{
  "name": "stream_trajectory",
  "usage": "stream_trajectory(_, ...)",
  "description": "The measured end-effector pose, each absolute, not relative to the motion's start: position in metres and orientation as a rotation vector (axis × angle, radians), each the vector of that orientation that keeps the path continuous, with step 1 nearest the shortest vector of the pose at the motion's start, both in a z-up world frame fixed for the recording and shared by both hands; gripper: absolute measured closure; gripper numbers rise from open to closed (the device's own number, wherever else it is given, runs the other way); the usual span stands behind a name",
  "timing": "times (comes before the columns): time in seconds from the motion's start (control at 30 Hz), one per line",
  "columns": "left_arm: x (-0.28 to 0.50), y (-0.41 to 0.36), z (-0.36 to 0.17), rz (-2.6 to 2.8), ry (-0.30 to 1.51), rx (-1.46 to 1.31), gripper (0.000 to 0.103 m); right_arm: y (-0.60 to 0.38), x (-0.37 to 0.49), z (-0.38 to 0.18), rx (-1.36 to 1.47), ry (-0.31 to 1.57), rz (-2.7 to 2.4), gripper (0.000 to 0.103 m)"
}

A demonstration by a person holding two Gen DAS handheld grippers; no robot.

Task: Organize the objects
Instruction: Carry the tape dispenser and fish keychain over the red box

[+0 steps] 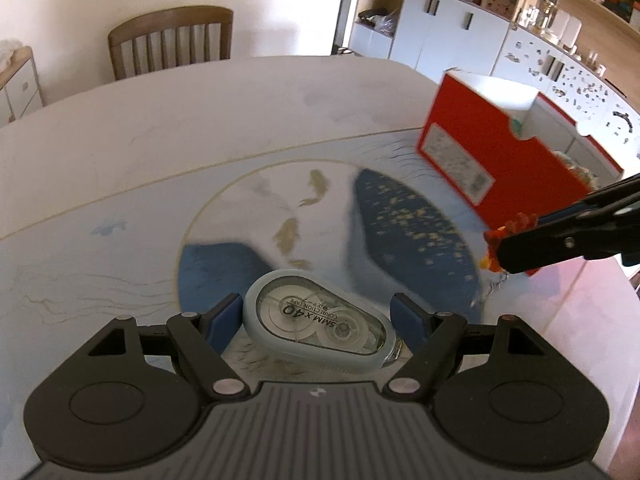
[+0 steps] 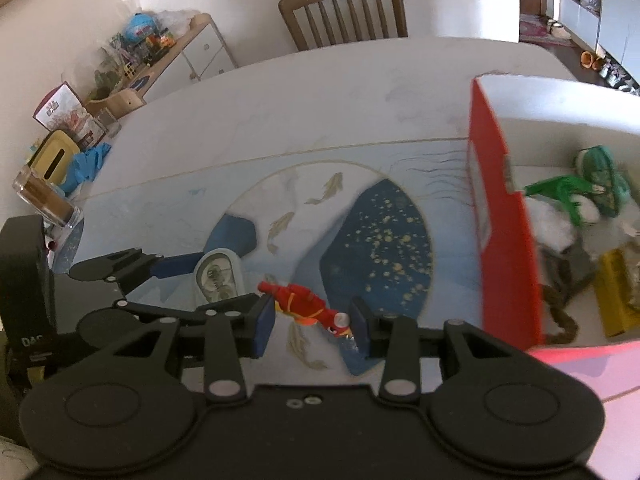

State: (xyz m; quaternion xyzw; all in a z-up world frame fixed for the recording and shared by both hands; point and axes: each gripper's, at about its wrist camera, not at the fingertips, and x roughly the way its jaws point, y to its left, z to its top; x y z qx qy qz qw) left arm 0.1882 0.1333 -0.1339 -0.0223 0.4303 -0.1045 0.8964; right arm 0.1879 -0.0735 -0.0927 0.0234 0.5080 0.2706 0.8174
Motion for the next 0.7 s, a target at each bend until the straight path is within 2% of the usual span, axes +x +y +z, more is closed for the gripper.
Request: stream_trajectory(0.7,0.223,0.01,-0.024,-0.338,0.776,0.049,0.022,-0.201,0.221,-0.016,0.118,0.86,0.51,0.064)
